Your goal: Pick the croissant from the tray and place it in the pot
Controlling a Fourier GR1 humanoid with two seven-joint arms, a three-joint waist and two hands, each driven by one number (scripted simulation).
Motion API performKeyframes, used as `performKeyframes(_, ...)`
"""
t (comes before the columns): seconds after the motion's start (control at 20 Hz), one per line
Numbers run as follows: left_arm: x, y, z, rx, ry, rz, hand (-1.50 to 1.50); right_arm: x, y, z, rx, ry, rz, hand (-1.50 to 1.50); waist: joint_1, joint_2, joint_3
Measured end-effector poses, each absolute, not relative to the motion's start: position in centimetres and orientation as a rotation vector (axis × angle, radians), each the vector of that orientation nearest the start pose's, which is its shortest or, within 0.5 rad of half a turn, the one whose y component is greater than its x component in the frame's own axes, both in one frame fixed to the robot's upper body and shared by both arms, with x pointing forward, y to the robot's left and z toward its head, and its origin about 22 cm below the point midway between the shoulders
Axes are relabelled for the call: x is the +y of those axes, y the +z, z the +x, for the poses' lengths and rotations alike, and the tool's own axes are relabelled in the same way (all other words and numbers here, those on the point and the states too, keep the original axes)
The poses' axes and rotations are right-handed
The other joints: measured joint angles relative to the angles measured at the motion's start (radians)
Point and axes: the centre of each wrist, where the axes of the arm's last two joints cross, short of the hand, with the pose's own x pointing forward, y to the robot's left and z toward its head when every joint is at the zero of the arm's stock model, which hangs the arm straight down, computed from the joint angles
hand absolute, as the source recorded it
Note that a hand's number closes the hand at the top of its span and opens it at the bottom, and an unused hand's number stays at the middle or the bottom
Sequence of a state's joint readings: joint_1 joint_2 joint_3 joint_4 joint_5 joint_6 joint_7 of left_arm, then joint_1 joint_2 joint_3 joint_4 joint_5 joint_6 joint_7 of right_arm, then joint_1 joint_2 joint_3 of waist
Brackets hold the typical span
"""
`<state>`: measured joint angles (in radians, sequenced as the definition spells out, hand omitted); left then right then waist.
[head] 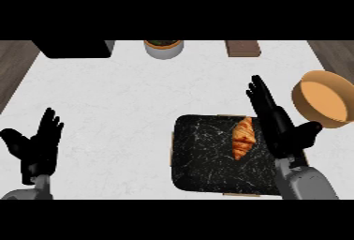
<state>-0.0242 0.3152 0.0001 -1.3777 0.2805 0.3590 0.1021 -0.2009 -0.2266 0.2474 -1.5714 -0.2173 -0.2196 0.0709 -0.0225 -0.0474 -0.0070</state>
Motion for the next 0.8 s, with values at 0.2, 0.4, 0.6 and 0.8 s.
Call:
performKeyframes(0.2, 30.3, 1.6, 26.4, -1.461, 0.212, 0.292, 0.00, -23.2, 8.2, 29.9, -1.639, 0.259, 0.104, 1.50, 0.020, 0.030, 0.005)
performKeyframes(0.4, 28.6, 5.0, 28.3, -1.634, 0.126, 0.218, 0.00, -26.7, 12.3, 31.6, -1.617, 0.606, -0.066, -1.50, 0.028, 0.039, -0.002)
performKeyframes(0.6, 27.6, 6.2, 28.9, -1.712, 0.073, 0.146, 0.00, -31.9, 14.0, 32.2, -1.575, 0.853, -0.281, -1.50, 0.033, 0.051, 0.004)
performKeyframes(0.8, 27.0, 7.0, 29.5, -1.748, 0.056, 0.116, 0.00, -35.3, 14.9, 32.7, -1.603, 1.051, -0.282, -1.50, 0.036, 0.054, 0.007)
